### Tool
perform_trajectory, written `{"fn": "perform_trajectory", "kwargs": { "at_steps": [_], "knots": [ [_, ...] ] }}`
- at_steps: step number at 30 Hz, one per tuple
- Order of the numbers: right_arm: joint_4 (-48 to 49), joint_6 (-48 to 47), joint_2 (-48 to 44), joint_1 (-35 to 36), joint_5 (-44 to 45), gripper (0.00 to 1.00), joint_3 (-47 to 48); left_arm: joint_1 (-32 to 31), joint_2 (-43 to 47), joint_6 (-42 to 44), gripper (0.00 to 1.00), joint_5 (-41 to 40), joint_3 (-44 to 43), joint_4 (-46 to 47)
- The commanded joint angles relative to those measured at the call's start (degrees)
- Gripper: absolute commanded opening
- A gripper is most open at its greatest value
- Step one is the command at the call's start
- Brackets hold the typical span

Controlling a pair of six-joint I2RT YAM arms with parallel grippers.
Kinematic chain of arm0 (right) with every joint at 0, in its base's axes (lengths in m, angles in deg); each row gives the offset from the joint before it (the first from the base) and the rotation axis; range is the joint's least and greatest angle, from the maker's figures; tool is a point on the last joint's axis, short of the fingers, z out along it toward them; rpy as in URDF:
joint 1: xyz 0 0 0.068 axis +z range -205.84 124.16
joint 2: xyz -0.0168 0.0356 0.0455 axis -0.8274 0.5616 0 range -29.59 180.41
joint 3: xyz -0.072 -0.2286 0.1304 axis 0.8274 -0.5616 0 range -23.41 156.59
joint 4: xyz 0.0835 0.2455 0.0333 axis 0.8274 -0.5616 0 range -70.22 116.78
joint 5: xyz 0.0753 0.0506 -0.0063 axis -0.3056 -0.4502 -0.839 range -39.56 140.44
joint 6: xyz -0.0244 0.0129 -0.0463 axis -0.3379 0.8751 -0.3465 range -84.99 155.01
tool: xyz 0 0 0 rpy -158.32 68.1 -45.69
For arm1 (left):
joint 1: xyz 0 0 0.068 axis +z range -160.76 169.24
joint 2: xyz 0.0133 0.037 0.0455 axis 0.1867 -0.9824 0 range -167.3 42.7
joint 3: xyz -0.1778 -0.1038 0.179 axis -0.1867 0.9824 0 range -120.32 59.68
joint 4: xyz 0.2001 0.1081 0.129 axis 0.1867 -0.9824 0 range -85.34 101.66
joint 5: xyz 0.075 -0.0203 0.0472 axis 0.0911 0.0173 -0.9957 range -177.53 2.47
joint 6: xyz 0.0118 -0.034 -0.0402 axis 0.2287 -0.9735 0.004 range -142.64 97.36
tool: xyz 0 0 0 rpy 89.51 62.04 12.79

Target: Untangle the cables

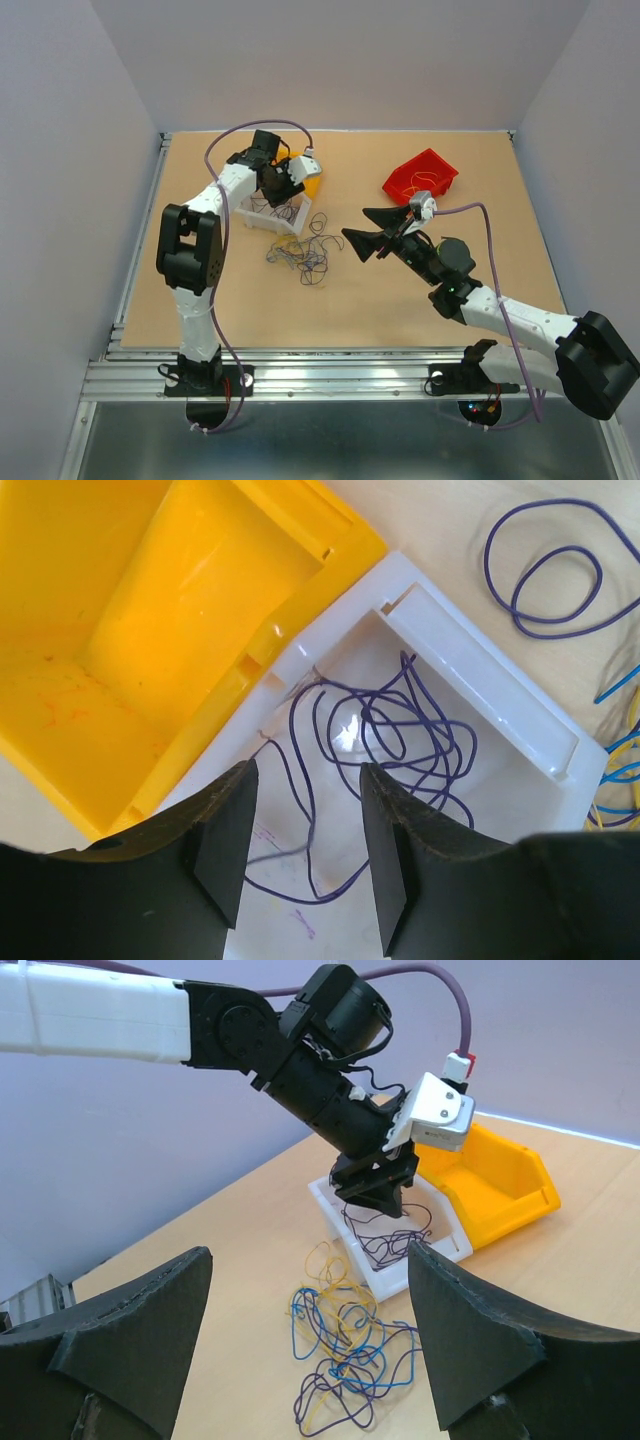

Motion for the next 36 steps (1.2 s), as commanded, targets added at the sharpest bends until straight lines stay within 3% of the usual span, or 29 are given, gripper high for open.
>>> {"fn": "perform_trajectory", "kwargs": {
  "at_steps": [1, 9, 17, 20, 24, 26, 32, 36],
  "knots": [
    [1.37, -1.05, -0.75, -0.06, 0.11, 0.84, -1.3, 1.34, 6.15, -2.0, 0.57, 0.95, 2.72, 1.91],
    [1.37, -0.96, 0.04, -0.06, 0.11, 0.84, -1.03, 1.35, 14.84, -8.58, 0.57, 2.63, 9.84, 11.12],
    [0.23, -0.52, -0.4, -0.06, 1.33, 0.84, -0.95, 3.28, 22.93, -20.98, 0.59, -7.21, 20.72, 21.85],
    [-6.6, 0.27, -0.58, -0.06, 4.23, 0.84, 2.21, 3.37, 24.78, -22.92, 0.58, -7.05, 23.9, 23.26],
    [-32.66, -1.83, 7.93, -0.06, 4.15, 0.84, 14.67, 3.19, 30.91, -25.02, 0.58, 0.59, 33.12, 31.25],
    [-37.55, -4.11, 13.46, -0.06, 5.11, 0.84, 18.91, 3.02, 34.25, -26.34, 0.58, 2.0, 36.72, 35.55],
    [-40.03, -3.77, 22.61, -0.06, 6.17, 0.84, 24.54, 2.93, 43.23, -27.58, 0.59, -0.8, 46.31, 47.33],
    [-42.48, -3.25, 28.77, -0.06, 9.68, 0.84, 29.89, 2.93, 50.09, -28.37, 0.7, -3.0, 52.38, 54.55]
  ]
}}
